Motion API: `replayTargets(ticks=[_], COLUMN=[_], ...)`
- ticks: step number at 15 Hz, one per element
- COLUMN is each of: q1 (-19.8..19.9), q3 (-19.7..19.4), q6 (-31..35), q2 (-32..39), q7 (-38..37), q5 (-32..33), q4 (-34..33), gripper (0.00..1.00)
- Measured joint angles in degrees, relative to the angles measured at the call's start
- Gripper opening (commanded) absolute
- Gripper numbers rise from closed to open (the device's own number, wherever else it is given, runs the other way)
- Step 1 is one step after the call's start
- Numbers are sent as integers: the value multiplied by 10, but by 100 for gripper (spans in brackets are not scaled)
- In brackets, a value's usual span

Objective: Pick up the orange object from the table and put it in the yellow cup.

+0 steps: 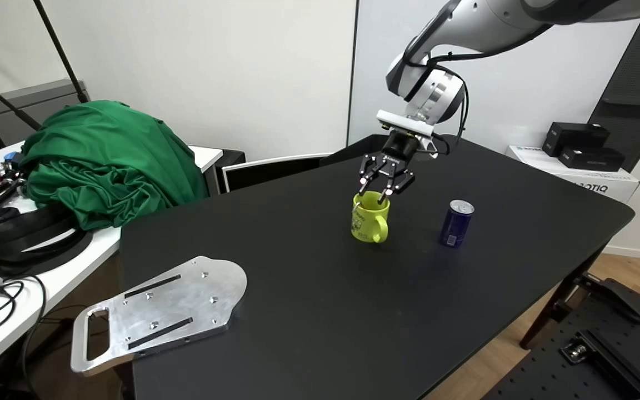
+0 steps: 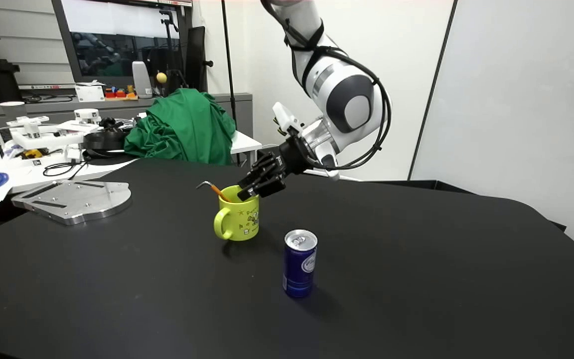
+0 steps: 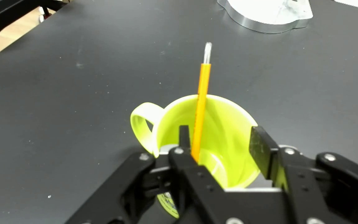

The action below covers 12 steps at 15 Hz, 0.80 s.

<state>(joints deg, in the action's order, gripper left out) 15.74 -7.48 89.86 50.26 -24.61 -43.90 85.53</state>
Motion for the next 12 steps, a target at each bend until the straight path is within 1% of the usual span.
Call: replayTargets(ticks=[2,3,4,6,12], q1=[0,-1,-1,-6,-10], q3=[0,0,1,3,3], q6=[-4,-6,-9,-13,-15], q2=[0,0,0,-4,-8], q7=[1,3,9,30,38], q5=[0,0,1,2,2], q4=[-2,-3,-4,-5,-5], gripper=[97,100,86,100,100])
